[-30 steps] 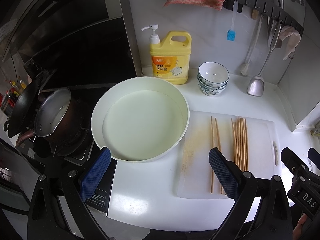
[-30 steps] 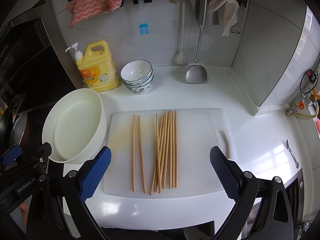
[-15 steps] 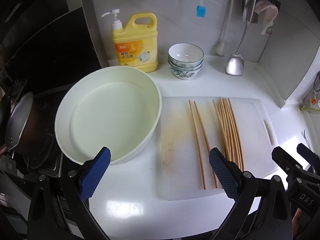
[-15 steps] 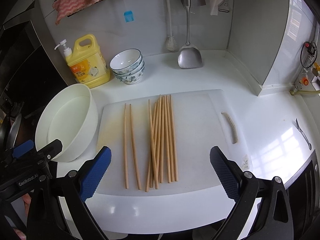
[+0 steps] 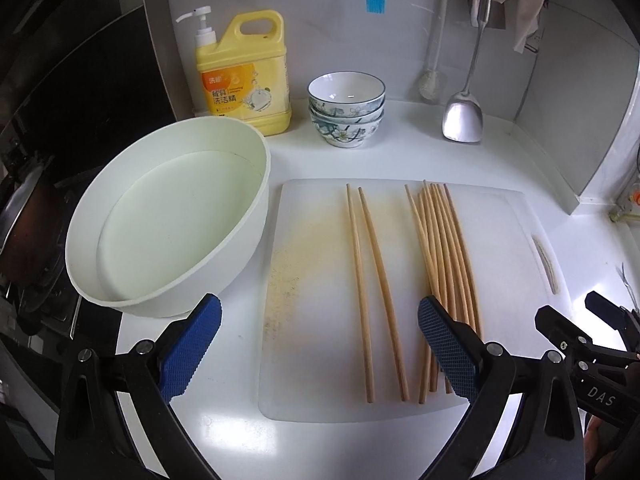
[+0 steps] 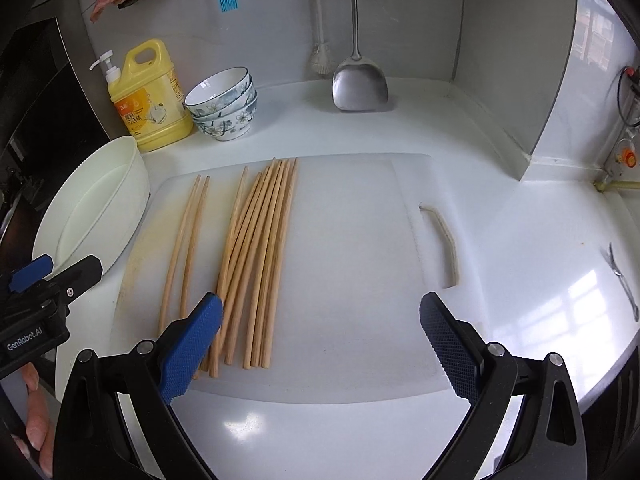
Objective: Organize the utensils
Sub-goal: 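Lower both tools toward the wooden chopsticks on the cutting board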
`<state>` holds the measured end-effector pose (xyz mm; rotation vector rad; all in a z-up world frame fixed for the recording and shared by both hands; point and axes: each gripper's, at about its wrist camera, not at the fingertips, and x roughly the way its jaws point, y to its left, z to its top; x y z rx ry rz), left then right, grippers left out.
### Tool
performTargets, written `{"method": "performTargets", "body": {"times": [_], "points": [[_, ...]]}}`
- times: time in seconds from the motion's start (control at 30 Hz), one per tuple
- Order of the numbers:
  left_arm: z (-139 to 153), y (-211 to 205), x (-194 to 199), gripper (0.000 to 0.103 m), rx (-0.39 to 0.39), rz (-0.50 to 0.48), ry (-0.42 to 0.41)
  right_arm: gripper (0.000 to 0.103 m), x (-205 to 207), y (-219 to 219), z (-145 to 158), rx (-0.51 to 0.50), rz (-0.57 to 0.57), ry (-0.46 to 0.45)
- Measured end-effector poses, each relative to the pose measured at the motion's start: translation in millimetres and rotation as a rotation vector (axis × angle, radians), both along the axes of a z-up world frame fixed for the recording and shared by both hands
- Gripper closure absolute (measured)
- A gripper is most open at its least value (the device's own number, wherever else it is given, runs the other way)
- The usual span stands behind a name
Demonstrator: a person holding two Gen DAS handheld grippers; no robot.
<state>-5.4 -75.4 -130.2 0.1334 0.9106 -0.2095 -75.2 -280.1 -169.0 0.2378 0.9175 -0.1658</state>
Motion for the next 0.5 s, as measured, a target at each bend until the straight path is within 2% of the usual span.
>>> {"method": "performTargets", "body": {"times": [0.1,0.2,0.27,0.4,0.5], "points": [[-11.9,-2.5,4.7,0.006,0.012,0.049,-0.002,0.009,9.3,-7.8,-12.3,0.005,0.015,-0.009],[-25.9,-1.5,12.3,0.006,-0.012,0.08,0.022,0.009,20.8,-10.5,-24.3,0.018,0.01,-0.005],[-34.1,-2.6,15.9,0.006,-0.022,0.082,0.021,0.009,27.7,-10.9,-33.1,0.028,0.004,-0.005],[-48.7,-8.3,22.6,0.006,0.009,0.062,-0.006,0.009,38.7,-8.8,-41.8,0.02,-0.01,-0.036],[-57.7,-9.0,28.1,0.006,0.027,0.056,-0.005,0.009,48.6,-6.7,-50.0,-0.009,-0.018,-0.023]]}}
